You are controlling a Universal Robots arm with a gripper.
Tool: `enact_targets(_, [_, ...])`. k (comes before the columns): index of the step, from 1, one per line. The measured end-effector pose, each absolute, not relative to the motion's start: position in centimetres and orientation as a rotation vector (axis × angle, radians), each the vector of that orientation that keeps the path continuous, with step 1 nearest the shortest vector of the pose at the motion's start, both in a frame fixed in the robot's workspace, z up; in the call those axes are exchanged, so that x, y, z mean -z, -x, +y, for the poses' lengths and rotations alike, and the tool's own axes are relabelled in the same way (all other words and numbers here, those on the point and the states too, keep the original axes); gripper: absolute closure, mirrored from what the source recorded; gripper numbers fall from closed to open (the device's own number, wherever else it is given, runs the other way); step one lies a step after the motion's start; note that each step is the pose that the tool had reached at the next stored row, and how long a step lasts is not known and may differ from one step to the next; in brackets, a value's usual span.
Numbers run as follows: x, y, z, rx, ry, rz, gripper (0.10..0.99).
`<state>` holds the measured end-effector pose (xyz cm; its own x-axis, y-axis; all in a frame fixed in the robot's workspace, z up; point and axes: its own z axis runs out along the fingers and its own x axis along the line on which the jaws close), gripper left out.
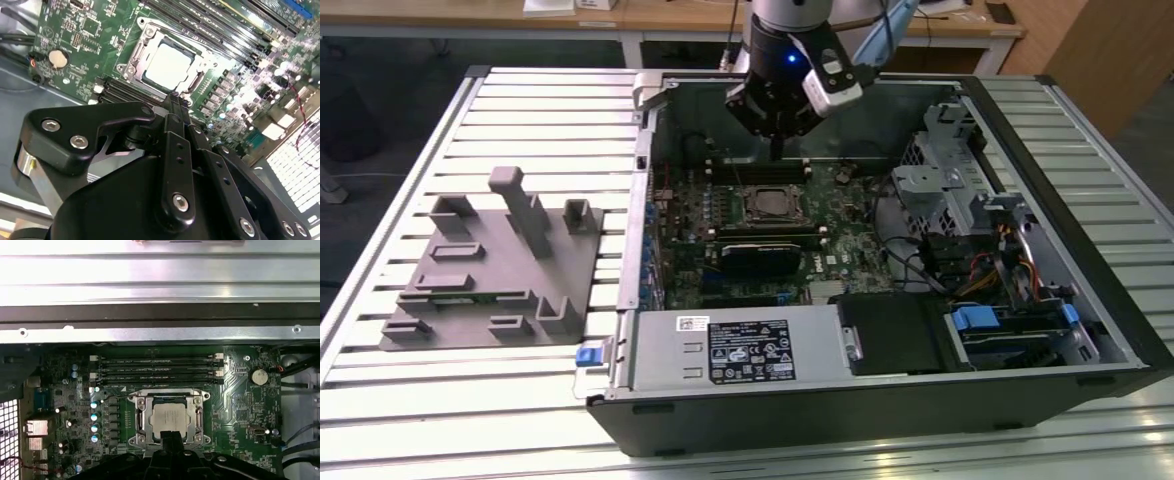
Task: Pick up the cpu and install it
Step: 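Install the first cpu locking lever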
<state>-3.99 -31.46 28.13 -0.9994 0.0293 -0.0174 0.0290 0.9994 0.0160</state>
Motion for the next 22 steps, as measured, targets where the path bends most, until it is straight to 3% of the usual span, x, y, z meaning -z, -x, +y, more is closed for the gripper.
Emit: enact_targets(22, [-27.1, 7.6, -31.5, -0.028, 0.009, 3.121, 0.980])
